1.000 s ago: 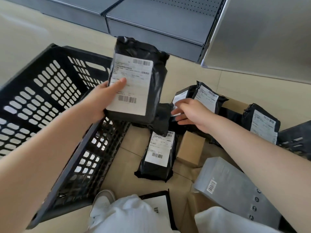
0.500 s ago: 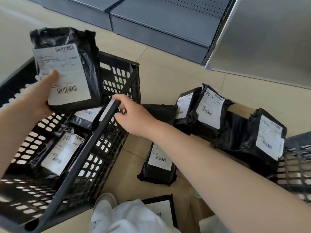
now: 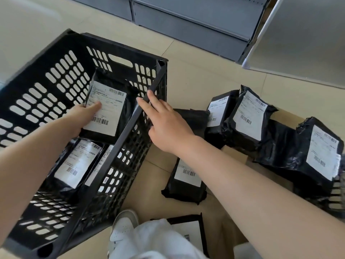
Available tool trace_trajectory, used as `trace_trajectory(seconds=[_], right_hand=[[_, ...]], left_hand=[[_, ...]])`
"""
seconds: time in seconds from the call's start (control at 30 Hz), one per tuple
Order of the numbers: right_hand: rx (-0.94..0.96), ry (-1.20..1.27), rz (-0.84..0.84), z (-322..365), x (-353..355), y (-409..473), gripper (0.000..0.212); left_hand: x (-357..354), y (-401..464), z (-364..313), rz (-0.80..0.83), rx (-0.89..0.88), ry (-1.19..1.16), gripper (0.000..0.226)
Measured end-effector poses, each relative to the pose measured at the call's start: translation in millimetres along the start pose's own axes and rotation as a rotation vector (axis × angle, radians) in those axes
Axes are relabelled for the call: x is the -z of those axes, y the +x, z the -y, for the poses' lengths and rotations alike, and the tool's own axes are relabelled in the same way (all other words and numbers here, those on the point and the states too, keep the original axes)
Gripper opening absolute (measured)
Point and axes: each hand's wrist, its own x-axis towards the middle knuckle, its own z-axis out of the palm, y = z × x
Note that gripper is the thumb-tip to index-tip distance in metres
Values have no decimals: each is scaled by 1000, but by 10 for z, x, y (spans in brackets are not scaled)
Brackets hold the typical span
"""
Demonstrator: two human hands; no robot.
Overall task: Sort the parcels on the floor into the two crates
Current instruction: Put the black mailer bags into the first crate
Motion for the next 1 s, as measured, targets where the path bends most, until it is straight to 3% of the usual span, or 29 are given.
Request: trace_trajectory(seconds=[0.13, 0.27, 0.37, 0.47, 0.6, 0.77, 0.87, 1.0], right_hand=[[-9, 45, 4, -2, -41, -7, 82], [3, 24, -8, -29, -80, -5, 86], [18, 33, -11, -53, -108, 3, 86], [15, 51, -17, -45, -116, 1, 87], [13, 51, -30, -47, -150, 4, 87], [7, 58, -27, -44, -158, 3, 88], [0, 62, -28, -58, -161, 9, 90], [-5, 59, -20, -64, -158, 17, 90]], left_hand=[[-224, 35, -45, 77, -17, 34, 27], [-455, 51, -123, 137, -47, 88, 40], [-599, 34, -165, 95, -96, 168, 45], [-681, 77, -165, 17, -140, 273, 72], [-756, 164, -105, -54, -169, 391, 62], [-831, 236, -18, -54, -162, 332, 60], [-878, 211, 21, -133, -180, 271, 59], [-866, 193, 58, -99, -163, 330, 55]])
